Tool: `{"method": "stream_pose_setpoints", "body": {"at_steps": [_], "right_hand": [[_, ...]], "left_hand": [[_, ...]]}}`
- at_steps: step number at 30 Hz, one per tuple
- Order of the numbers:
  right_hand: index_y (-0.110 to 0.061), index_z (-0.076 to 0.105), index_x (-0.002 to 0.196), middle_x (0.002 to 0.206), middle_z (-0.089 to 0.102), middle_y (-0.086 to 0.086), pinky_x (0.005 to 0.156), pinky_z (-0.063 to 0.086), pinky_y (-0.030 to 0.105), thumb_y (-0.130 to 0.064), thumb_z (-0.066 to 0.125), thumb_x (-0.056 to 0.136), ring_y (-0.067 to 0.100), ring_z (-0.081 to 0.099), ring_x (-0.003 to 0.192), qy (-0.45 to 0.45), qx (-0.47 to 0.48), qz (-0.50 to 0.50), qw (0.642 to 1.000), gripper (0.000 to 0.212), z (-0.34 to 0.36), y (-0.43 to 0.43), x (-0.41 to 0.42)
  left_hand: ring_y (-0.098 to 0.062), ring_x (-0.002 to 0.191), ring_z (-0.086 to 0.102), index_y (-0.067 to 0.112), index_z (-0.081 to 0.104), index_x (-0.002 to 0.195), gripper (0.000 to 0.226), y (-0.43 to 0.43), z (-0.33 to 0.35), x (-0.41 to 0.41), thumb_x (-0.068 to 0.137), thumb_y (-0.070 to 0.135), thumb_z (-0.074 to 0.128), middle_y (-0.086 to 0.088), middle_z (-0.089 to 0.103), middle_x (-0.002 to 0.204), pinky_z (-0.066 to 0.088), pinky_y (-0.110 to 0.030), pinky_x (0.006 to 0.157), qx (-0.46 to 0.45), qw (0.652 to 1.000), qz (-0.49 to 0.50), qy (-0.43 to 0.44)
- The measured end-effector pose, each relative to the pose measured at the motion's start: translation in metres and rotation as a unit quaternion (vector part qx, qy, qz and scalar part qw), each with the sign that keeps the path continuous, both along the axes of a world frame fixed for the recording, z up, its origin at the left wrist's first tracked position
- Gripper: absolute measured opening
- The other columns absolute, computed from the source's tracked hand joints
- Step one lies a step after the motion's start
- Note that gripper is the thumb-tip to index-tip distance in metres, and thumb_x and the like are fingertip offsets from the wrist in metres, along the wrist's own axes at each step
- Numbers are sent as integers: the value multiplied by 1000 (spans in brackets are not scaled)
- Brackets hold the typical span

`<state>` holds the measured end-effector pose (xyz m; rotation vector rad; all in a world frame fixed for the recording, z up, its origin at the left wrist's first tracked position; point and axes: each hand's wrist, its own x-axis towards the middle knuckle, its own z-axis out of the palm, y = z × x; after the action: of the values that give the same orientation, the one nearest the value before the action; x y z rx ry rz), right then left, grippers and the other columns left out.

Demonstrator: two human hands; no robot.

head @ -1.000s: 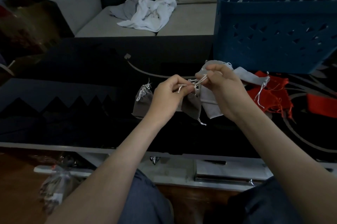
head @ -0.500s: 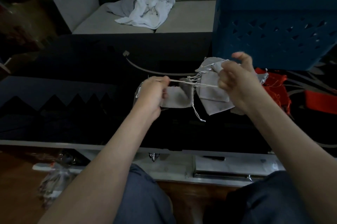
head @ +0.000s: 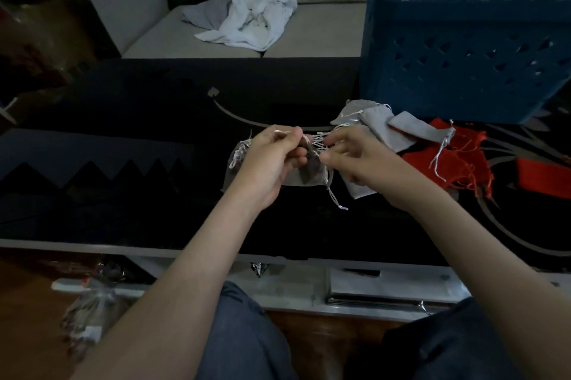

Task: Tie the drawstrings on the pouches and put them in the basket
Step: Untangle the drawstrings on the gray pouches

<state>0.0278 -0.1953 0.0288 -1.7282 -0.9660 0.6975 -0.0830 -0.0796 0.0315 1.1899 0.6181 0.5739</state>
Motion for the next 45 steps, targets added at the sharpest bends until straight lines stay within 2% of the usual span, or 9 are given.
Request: {"method": "stream_pose_setpoints", "body": {"at_steps": [4,10,20,24,26,30,35,40,45], "right_hand": [[-15,51,105,66,61,-5,49,39,21,-19,67,86,8,49,53,-6,-49,17,999,25,-5,8,-4],[-14,54,100,56,53,-3,50,39,19,-27,56,94,2,48,46,-60,-16,-12,998,15,-3,11,-7],[-2,61,91,40,44,-11,41,28,10,-12,61,91,1,36,36,21,49,29,998,10,10,2,-9],[-3,61,91,43,40,-10,41,28,9,-11,59,92,1,34,36,16,34,51,998,8,12,-1,-9],[-4,61,91,48,39,-5,41,27,9,-11,57,93,1,32,37,16,33,64,997,8,13,-3,-10],[-10,60,86,58,40,2,41,24,12,-12,55,93,3,29,41,55,53,68,995,8,15,-3,-9],[-12,61,86,64,41,7,40,24,13,-10,55,92,4,30,41,90,84,45,991,9,14,-3,-7],[-10,57,83,58,39,7,39,24,14,-10,54,94,4,29,40,95,111,29,989,11,11,0,-6],[-11,53,101,49,43,-1,41,30,9,-6,57,92,1,36,38,68,147,1,987,11,10,0,-7]], "left_hand": [[-4,59,57,6,63,89,11,-1,0,-1,95,10,55,-1,66,75,51,-17,58,6,1000,-22,6],[-6,56,46,17,65,82,12,1,-3,-4,93,19,60,5,56,68,40,-21,56,105,992,-10,75],[-8,47,45,11,59,81,15,-6,8,-8,95,11,53,1,61,59,31,-17,38,22,996,-85,-5],[-8,50,51,9,58,101,8,-6,10,-10,94,11,53,-5,72,76,34,-16,39,-2,997,-71,-43],[-9,54,57,11,51,122,28,-5,11,-11,94,10,54,-11,74,94,39,-17,39,-8,996,-72,-59],[-9,63,59,16,48,131,39,-4,7,-14,94,6,54,-6,71,108,43,-20,44,106,990,-88,-40],[-5,56,51,11,66,100,11,-7,2,-9,94,9,56,8,65,67,41,-18,46,204,976,-75,8],[-2,49,46,9,66,85,10,-11,1,-6,92,11,59,11,62,60,35,-16,43,227,972,-50,30],[6,47,48,15,68,80,14,-15,5,-4,92,14,60,18,59,54,32,-10,46,232,971,-44,34]]}}
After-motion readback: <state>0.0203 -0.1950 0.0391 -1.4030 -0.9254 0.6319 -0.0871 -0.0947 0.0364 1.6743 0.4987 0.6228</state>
